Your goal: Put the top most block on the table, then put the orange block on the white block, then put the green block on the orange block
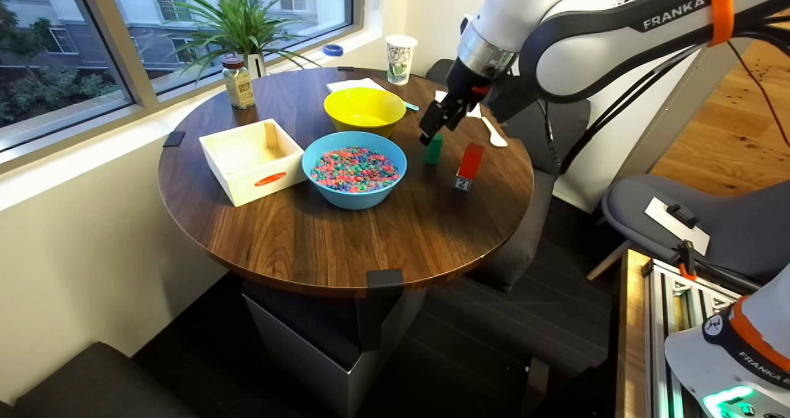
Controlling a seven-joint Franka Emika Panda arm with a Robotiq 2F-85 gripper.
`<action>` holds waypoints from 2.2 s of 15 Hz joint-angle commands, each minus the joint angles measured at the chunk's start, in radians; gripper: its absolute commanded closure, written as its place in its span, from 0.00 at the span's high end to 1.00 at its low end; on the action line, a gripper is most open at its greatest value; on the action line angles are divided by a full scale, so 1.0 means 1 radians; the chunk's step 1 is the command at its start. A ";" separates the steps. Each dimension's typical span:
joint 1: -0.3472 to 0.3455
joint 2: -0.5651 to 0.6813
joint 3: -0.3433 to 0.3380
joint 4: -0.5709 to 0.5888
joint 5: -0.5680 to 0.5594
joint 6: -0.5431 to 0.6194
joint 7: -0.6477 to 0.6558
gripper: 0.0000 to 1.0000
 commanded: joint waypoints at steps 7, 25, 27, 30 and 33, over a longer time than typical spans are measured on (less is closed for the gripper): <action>0.032 0.058 -0.023 0.042 -0.010 -0.022 0.043 0.12; 0.068 -0.210 0.033 0.016 -0.105 -0.233 0.029 0.08; 0.065 -0.240 0.038 0.009 -0.100 -0.276 0.035 0.08; 0.064 -0.278 0.044 -0.007 -0.087 -0.337 0.050 0.08; 0.058 -0.310 0.052 -0.027 -0.085 -0.378 0.091 0.08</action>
